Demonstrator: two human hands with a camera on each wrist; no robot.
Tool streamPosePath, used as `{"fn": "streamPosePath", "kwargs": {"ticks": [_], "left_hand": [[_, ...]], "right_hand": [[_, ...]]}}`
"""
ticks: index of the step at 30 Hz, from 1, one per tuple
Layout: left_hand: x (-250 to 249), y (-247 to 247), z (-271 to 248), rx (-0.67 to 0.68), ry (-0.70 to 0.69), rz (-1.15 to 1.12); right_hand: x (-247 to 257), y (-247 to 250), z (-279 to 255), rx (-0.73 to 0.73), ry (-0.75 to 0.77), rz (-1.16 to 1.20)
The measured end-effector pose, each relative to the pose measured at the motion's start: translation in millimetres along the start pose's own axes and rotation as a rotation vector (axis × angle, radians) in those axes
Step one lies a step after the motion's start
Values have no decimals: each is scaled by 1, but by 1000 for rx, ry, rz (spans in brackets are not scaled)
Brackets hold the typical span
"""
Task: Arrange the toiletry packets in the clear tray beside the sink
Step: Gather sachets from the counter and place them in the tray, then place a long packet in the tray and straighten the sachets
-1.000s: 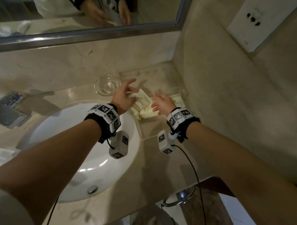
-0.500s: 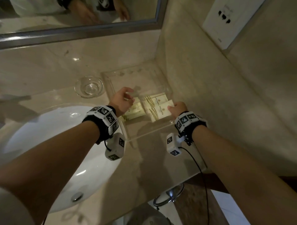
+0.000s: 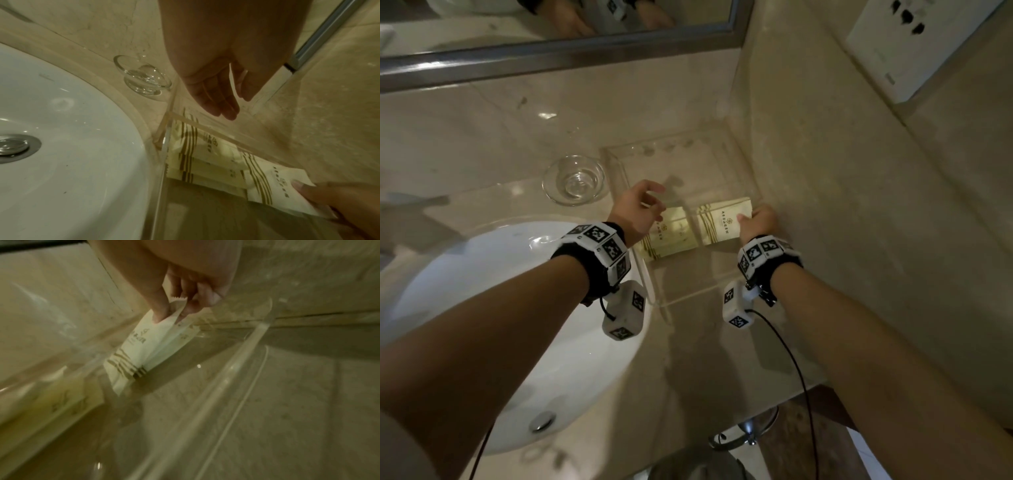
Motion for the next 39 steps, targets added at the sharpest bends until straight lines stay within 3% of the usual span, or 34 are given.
{"fn": "streamPosePath", "kwargs": {"ticks": [4, 12, 18, 23, 26, 31, 35, 39], "left_hand": [[3, 4, 4, -11, 10, -6], [10, 18, 5, -22, 23, 4], [1, 45, -6, -52, -1, -20], [-3, 92, -25, -145, -33, -52], [-2, 131, -47, -225, -52, -58], [31, 238, -109, -415, -19, 32], [75, 336, -183, -634, 83, 218], [135, 414, -264, -809, 202, 220]], "right_hand": [[9, -3, -1, -56, 40, -167], [11, 11, 3, -98, -10, -162], [44, 21, -19, -173, 124, -110], [118, 9, -69, -226, 415, 20], [160, -23, -114, -142, 585, 104], [227, -103, -211, 55, 860, 156], [252, -182, -298, 291, 988, 18], [258, -259, -386, 468, 1153, -90]]}}
Point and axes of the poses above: each hand's wrist, its own z-axis towards the middle knuckle, its own y-axis out of the back of the hand, x = y × z, the point moved 9 cm from there along z, towards the middle knuckle, and after that the axes turned 3 degrees about -z, right-handed, at the moved point
